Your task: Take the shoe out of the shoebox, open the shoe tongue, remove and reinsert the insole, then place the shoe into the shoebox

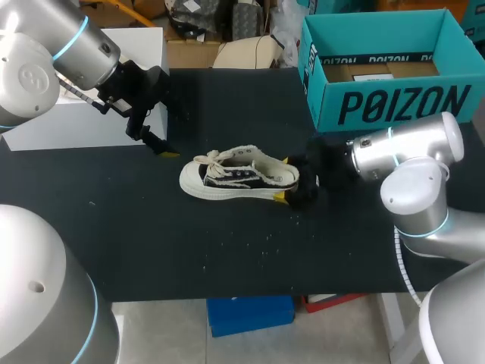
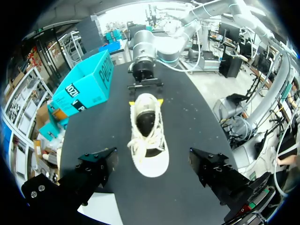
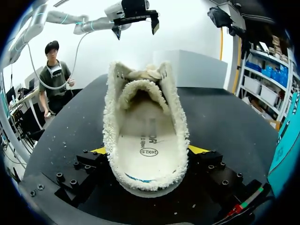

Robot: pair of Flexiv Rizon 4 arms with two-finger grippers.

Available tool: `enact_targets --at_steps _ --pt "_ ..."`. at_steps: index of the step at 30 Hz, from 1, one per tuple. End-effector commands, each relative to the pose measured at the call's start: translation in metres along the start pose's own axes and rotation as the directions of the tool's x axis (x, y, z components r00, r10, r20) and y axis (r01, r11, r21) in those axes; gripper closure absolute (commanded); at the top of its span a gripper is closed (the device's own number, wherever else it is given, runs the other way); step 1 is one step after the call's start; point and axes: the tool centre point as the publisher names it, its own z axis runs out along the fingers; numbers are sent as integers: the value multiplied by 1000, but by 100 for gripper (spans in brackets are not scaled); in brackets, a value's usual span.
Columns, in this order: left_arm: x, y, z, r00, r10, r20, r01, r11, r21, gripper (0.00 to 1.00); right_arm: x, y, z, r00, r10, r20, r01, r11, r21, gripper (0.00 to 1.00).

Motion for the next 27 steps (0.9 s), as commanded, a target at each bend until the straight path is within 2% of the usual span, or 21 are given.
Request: enact_targets --at_steps 1,5,7,9,10,14,16,17,18,27 --pt "0 1 1 1000 2 4 -2 1000 1 0 -3 1 0 1000 3 -8 -3 1000 11 100" --pt "0 1 1 1000 2 4 -2 1000 1 0 -3 1 0 1000 3 -8 -3 1000 11 100" --pt "0 -5 2 994 -110 -5 109 988 -110 0 -3 1 0 1000 3 -8 -3 1000 11 100" --pt "1 -13 2 984 -178 28 180 977 -116 0 -3 1 0 1000 3 -8 -3 1000 11 100" --pt "2 -18 2 975 -211 64 219 959 -180 0 -3 1 0 1000 3 -8 -3 1000 11 100" --pt "7 -31 5 918 -345 197 388 886 -254 0 -3 1 0 1000 3 -8 -3 1000 11 100" --pt "7 -37 6 896 -389 213 436 864 -254 0 -3 1 0 1000 3 -8 -3 1000 11 100" --pt "9 -43 7 914 -356 196 396 886 -239 0 -3 1 0 1000 3 -8 -3 1000 11 100" --pt "11 -51 7 946 -292 142 315 930 -191 0 -3 1 0 1000 3 -8 -3 1000 11 100" --pt "11 -51 7 946 -292 142 315 930 -191 0 -3 1 0 1000 3 -8 -3 1000 11 100"
